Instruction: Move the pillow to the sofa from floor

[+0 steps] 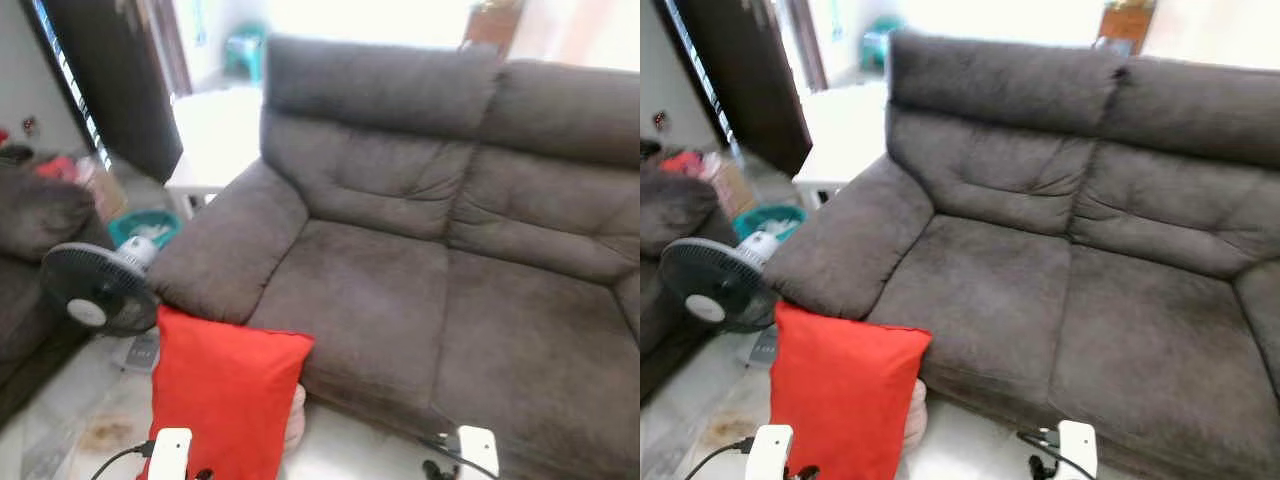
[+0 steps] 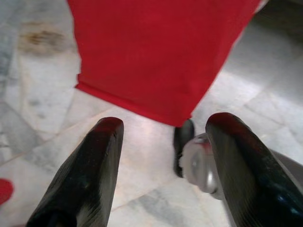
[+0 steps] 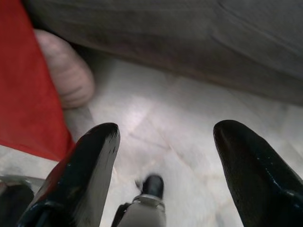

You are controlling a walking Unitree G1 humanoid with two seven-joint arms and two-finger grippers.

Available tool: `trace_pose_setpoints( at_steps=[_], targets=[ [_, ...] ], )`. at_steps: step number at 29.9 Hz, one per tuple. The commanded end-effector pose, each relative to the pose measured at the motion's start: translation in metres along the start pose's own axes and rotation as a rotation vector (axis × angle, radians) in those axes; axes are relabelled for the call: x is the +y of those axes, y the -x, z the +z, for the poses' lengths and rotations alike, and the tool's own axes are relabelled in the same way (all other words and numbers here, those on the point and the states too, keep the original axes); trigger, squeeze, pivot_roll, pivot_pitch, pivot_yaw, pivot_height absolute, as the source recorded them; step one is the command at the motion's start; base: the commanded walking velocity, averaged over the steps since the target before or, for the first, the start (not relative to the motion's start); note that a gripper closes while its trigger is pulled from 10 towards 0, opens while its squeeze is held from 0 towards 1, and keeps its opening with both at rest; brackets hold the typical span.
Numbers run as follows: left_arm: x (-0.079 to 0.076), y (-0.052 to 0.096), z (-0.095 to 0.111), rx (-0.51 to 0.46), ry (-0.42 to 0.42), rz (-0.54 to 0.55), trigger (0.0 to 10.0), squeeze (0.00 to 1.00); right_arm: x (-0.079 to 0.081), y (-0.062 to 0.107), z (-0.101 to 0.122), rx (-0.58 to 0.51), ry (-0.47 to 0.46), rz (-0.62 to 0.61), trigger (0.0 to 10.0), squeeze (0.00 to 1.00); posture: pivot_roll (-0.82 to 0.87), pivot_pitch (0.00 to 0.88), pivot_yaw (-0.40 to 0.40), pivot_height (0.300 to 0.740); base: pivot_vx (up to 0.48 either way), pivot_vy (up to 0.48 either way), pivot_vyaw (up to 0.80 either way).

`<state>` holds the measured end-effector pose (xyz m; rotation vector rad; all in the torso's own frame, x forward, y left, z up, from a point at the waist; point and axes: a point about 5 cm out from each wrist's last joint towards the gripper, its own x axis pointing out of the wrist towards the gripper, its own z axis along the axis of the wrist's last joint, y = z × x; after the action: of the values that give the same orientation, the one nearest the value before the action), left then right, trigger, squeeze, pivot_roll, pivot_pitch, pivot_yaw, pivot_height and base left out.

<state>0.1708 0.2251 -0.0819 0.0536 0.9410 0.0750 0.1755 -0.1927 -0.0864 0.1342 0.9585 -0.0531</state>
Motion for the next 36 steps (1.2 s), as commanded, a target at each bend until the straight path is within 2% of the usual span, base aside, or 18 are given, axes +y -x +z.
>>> trace_pose_setpoints(
  at_steps=[1, 26, 34, 36],
  targets=[
    [-0.0032, -0.0008, 0.0017, -0.002, -0.01, -0.005, 10.0, 0.0, -0.008, 0.0022, -0.0052, 0.016, 0.01, -0.021, 10.0, 0.0, 0.1, 0.0, -0.015, 0.74, 0.0, 0.0, 0.8],
    [-0.0036, -0.0009, 0.0021, -0.003, -0.011, -0.002, 10.0, 0.0, -0.0085, 0.0022, -0.0052, 0.027, 0.015, -0.017, 10.0, 0.0, 0.1, 0.0, -0.02, 0.74, 0.0, 0.0, 0.8],
    [-0.0039, -0.0008, 0.0015, -0.002, -0.009, -0.002, 10.0, 0.0, -0.009, 0.0024, -0.0055, 0.028, 0.018, -0.016, 10.0, 0.0, 0.1, 0.0, -0.022, 0.74, 0.0, 0.0, 0.06],
    [-0.0041, -0.0009, 0.0015, -0.002, -0.009, -0.003, 10.0, 0.0, -0.0091, 0.0024, -0.0053, 0.028, 0.024, -0.014, 10.0, 0.0, 0.1, 0.0, -0.023, 0.74, 0.0, 0.0, 0.8]
  ],
)
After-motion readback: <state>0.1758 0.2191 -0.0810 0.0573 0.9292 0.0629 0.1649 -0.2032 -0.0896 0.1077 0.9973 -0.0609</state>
